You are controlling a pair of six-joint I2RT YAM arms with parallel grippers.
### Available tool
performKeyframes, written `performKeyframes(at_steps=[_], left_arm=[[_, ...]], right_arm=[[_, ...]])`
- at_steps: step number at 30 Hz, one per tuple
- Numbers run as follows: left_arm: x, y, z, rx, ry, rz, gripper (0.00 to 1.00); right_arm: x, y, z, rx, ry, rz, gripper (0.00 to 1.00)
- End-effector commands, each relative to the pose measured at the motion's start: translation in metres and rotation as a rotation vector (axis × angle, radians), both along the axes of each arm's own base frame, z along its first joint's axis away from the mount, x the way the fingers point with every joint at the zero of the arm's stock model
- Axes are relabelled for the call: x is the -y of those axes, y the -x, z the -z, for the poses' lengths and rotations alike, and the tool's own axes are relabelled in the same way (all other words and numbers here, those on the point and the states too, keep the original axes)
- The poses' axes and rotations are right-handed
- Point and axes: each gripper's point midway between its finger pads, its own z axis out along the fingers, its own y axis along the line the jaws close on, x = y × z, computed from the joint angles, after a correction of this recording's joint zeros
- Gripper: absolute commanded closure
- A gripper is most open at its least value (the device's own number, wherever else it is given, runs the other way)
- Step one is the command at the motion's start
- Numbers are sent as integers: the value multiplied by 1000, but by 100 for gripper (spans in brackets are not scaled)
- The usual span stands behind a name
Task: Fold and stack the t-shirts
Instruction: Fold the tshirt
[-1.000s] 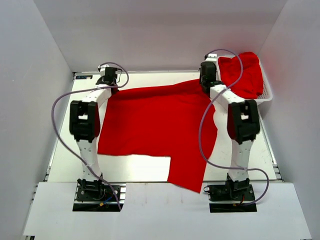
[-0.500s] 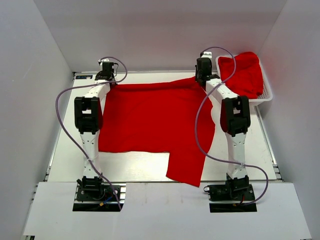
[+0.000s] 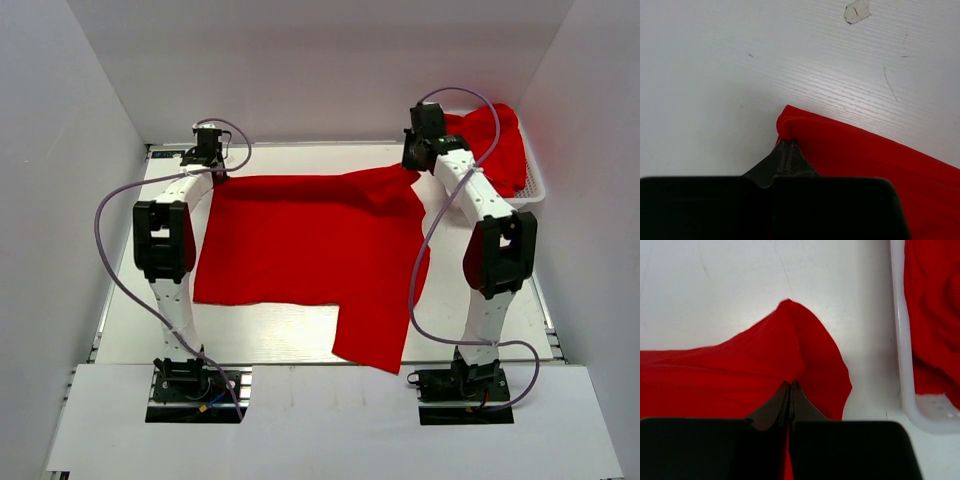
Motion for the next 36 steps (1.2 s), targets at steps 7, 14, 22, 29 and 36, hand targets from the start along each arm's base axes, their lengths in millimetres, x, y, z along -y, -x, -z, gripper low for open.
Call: performKeyframes(at_steps=[7,14,22,29,36], left_arm=[[-15,46,-40,4,-36,-41,100],[-17,65,-34,-45,-46,-47,100],[-18,89,-18,-96,-41,-52,100],[-13,103,7,-166,-1,-66,100],[-10,121,28,-268,23,-85,89]], right_arm=[[9,87,29,-254,-27,-13,100],[11,119,43,-329,-41,-14,100],[11,148,72,-440,-60,-14,100],[10,163,102,-513,-79,14,100],[7,184,129,-592,-108,14,96]])
